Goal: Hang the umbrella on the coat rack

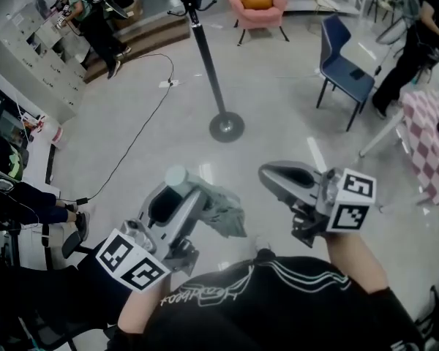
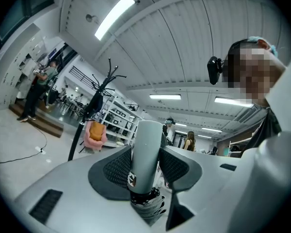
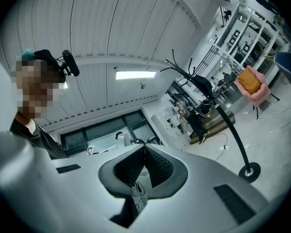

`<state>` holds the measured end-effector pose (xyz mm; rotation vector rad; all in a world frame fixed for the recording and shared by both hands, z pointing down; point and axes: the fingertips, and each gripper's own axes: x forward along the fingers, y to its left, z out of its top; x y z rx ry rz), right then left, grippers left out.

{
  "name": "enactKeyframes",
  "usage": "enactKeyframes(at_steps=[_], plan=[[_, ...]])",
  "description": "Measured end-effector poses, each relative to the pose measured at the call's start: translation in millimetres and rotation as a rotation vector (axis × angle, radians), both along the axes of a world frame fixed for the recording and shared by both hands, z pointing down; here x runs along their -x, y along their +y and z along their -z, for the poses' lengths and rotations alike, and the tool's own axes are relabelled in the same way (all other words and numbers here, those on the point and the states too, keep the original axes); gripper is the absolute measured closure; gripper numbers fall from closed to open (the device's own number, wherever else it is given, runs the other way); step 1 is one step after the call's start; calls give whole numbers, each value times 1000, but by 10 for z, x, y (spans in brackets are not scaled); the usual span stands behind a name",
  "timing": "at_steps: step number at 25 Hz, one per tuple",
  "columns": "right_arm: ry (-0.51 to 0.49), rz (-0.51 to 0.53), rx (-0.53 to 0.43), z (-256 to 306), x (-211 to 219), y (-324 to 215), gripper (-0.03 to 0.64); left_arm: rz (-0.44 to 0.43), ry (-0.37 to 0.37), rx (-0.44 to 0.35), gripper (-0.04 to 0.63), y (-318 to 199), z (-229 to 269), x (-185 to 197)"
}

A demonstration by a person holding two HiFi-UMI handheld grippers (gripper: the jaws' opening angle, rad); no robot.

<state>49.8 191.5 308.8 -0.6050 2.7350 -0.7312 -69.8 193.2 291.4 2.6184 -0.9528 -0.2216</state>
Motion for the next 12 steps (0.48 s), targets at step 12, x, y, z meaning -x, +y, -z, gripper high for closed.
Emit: enactKeyframes(at_steps=[12], plan=[[-2,21,-13,-33,-539,-903,603,85,-58,75,425,-1125,-158,-460]])
